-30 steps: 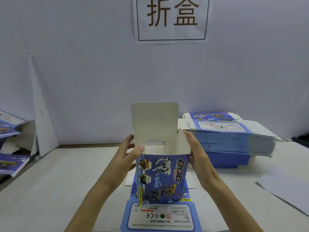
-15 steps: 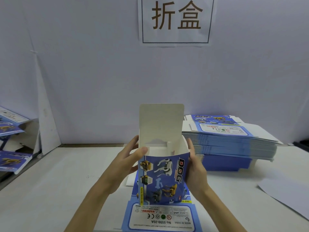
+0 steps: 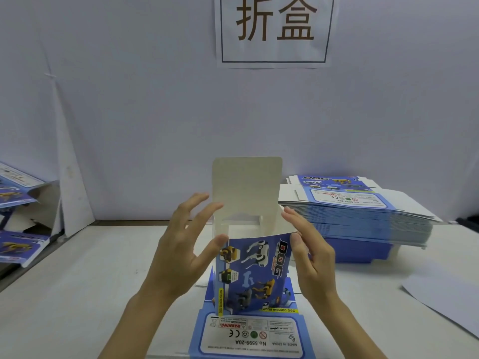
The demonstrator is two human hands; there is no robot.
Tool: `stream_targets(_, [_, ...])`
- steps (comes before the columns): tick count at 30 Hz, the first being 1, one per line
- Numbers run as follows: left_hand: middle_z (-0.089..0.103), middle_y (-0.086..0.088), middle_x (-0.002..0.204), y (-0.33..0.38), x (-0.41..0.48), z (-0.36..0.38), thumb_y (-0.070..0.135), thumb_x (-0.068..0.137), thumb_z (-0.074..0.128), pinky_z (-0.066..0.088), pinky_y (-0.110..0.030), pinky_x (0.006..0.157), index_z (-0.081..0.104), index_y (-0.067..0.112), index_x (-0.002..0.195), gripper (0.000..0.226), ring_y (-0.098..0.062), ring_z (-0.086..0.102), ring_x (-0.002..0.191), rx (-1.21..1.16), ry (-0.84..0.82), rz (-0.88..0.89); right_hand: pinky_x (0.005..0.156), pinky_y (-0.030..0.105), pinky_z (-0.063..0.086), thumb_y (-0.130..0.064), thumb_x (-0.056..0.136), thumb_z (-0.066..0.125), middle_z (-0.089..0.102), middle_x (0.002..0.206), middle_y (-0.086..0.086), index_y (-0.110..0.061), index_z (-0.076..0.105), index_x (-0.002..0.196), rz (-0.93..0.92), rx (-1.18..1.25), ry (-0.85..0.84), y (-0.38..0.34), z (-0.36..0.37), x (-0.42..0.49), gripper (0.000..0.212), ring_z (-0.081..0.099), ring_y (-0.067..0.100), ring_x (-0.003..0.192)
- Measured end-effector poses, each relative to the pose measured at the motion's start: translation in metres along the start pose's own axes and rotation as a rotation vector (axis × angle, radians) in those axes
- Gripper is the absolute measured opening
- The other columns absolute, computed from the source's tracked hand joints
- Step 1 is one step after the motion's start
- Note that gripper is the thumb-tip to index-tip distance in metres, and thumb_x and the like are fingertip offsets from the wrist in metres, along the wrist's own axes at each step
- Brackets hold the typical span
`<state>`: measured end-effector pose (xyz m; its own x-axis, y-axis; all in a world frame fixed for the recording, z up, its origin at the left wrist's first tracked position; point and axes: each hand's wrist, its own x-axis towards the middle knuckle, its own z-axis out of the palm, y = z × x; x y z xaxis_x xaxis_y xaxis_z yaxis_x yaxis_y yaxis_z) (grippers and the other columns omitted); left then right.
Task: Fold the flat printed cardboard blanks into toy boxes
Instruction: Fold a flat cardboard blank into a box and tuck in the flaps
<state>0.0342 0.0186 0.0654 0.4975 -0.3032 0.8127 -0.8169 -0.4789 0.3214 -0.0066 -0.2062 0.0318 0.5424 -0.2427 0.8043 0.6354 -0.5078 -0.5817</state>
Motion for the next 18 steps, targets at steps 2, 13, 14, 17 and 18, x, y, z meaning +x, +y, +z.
stream_targets(2, [0.034,0.006,0.144,-0.004,-0.005,0.005,0.071,0.091,0.028,0.035,-0.019,0.094,0.04,0.04,0.135,0.055,0.011,0.031,0.128,-0.027,0.009,0.002,0.096,0.033,0.051,-0.031,0.094,0.04,0.053,0.132,-0.028,-0.036,0.057,0.123,-0.026,-0.029,-0.015,0.003,-0.003,0.0,0.034,0.049,0.0,0.127])
stream_targets(13, [0.018,0.02,0.152,-0.008,-0.052,0.063,0.075,0.084,0.042,0.051,-0.018,0.091,0.027,0.046,0.142,0.066,-0.012,0.021,0.144,-0.488,0.177,-0.25,0.06,0.022,0.048,-0.034,0.088,0.04,0.072,0.099,0.001,-0.031,0.056,0.127,0.087,0.123,0.063,-0.003,0.012,-0.012,0.042,0.058,0.008,0.069])
stream_targets(14, [0.017,0.018,0.154,-0.008,-0.053,0.065,0.076,0.082,0.043,0.054,-0.026,0.092,0.027,0.047,0.142,0.068,-0.011,0.017,0.145,-0.491,0.16,-0.263,0.053,0.028,0.041,-0.034,0.086,0.041,0.067,0.081,0.008,-0.029,0.055,0.129,0.111,0.152,0.077,-0.004,0.015,-0.016,0.045,0.049,0.019,0.059])
stream_targets(17, [0.012,0.013,0.158,-0.008,-0.054,0.069,0.077,0.081,0.045,0.049,-0.056,0.095,0.029,0.043,0.147,0.076,-0.007,0.012,0.146,-0.483,0.1,-0.31,0.055,0.027,0.044,-0.021,0.086,0.044,0.063,0.078,0.012,-0.026,0.052,0.135,0.164,0.239,0.081,-0.005,0.021,-0.02,0.05,0.049,0.025,0.063])
stream_targets(18, [0.011,0.011,0.159,-0.01,-0.055,0.069,0.076,0.08,0.046,0.046,-0.061,0.097,0.025,0.037,0.148,0.081,-0.007,0.012,0.146,-0.464,0.081,-0.313,0.059,0.019,0.047,-0.015,0.086,0.042,0.068,0.085,0.001,-0.024,0.05,0.136,0.173,0.267,0.067,-0.005,0.021,-0.021,0.051,0.056,0.012,0.07])
